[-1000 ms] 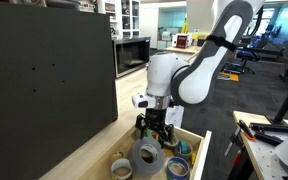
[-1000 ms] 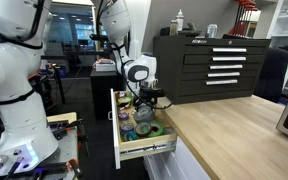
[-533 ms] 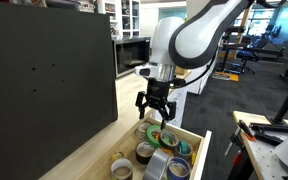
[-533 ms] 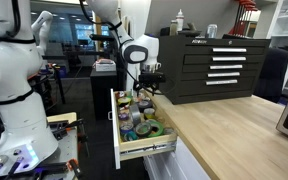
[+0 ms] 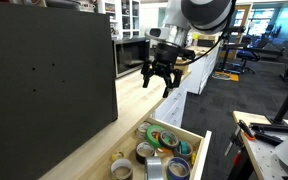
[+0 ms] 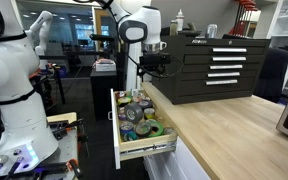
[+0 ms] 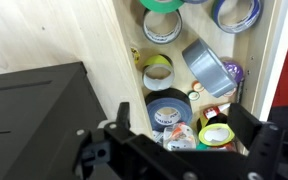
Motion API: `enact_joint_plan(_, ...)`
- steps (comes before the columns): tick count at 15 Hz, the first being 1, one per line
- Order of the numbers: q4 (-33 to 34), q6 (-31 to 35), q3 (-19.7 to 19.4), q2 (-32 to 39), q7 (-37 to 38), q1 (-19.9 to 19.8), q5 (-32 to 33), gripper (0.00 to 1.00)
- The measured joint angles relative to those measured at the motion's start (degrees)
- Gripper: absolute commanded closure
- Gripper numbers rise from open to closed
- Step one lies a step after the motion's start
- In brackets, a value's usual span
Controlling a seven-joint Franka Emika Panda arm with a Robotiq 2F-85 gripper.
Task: Pick up the gray masking tape and put it in the open drawer
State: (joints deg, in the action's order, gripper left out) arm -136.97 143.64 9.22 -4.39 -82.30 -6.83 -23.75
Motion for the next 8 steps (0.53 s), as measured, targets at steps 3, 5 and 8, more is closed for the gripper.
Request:
enact_joint_plan(3,-0.07,-0.59,-4.48,-2.76,0.08,2.00,0.12,0.00)
enact_joint_plan(5,-0.06,-0.63,-6.32,-3.66,0.52,2.44,0.54,0.00)
enact_joint_plan(8,-0.06,-0.67,-6.79,-3.93,0.61,2.52,0.57,0.00)
